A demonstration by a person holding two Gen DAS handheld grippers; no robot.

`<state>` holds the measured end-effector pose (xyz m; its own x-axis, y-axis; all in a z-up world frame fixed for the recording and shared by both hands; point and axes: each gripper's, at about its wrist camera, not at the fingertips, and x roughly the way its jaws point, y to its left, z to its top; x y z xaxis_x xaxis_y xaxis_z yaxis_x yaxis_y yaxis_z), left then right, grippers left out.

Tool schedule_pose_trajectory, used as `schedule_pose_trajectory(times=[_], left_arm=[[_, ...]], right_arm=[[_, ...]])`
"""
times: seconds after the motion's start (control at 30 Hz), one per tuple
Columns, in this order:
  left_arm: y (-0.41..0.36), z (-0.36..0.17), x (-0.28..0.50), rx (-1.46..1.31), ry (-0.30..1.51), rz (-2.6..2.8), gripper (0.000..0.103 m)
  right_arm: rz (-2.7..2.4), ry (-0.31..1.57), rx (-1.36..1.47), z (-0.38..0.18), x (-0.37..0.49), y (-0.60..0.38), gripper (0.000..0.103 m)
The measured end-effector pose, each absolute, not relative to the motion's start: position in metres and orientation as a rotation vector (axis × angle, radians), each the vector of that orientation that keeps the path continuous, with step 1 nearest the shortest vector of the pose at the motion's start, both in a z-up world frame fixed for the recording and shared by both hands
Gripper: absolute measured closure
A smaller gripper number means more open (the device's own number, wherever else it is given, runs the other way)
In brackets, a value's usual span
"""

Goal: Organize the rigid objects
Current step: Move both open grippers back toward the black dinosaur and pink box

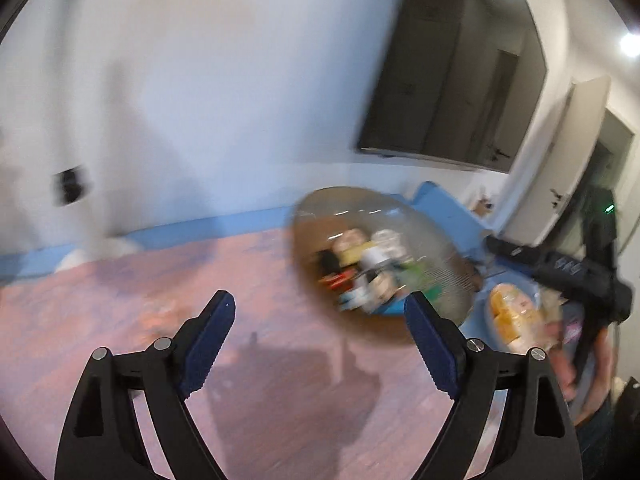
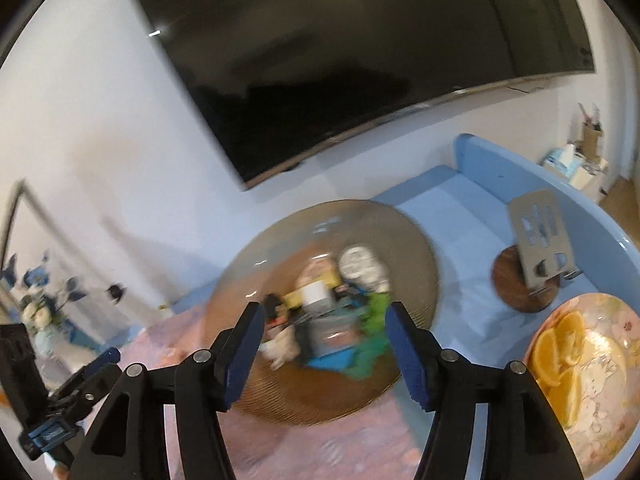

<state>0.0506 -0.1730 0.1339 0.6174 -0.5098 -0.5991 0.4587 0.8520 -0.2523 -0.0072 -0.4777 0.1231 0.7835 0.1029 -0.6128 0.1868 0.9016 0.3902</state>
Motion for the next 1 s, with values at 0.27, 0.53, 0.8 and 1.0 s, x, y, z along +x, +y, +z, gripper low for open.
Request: schedule_pose_trajectory(times=[0.27, 0.53, 0.8, 1.0], left_arm=[[-0.060, 0.069, 0.017, -0.091, 0.815, -0.252, 0.006], [-0.032, 0.010, 0.009, -0.002, 0.912, -0.121, 0.006], [-0.034, -0.001, 0.016, 0.011, 0.964, -0.080, 0.001], [-0.035, -0.002, 0.016, 0.020, 0.969, -0.074, 0.000]], right_arm=[[0.191, 0.719, 0.239, 0.120, -0.020, -0.350, 0.039], [0.228, 0.884, 0.076, 0.028, 0.000, -0.265, 0.039], [0.161, 0.916, -0.028, 0.002, 0.002, -0.250, 0.019], [0.110, 0.944, -0.131, -0.004, 0.006, -0.234, 0.006]])
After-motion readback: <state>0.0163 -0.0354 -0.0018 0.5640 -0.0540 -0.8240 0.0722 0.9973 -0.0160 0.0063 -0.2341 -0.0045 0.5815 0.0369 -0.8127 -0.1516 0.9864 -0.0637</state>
